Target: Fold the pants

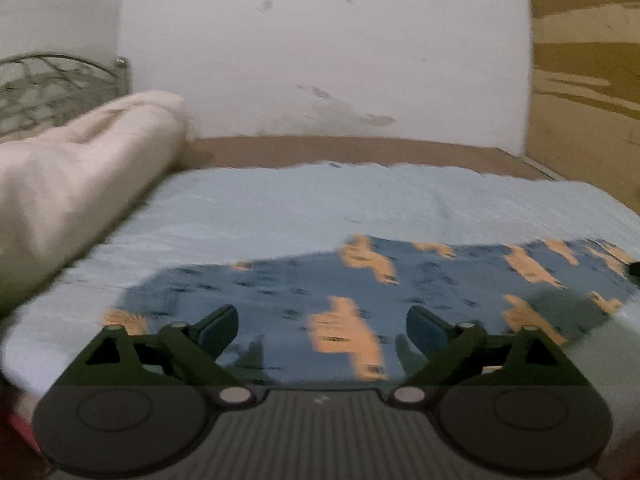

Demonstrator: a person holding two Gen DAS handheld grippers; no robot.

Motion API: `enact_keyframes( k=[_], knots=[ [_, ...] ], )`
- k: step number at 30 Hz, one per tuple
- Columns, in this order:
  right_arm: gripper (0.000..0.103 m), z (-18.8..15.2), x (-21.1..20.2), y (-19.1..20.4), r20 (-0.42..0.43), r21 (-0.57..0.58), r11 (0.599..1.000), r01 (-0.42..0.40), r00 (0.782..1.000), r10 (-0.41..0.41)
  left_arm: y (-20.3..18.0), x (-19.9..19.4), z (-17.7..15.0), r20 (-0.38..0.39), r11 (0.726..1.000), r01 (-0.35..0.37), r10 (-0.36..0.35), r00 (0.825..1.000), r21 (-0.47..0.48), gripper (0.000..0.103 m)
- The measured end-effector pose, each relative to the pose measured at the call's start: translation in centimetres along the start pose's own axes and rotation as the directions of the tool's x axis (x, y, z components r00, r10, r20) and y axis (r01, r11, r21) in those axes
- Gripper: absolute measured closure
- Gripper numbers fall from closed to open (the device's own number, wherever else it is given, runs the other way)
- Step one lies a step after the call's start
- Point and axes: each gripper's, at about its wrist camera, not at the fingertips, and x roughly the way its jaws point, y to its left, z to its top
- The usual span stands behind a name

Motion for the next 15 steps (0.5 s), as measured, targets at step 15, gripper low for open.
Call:
enact_keyframes(
  k=[15],
  knots=[
    [0.001, 3.1, -4.5, 11.7, 0.112, -0.055, 0.96, -0.274, 0.954, 0.278, 14.2, 1.8, -1.4, -0.084, 0.939, -0.135, 0.114, 0.99, -0.316, 0.008]
  ],
)
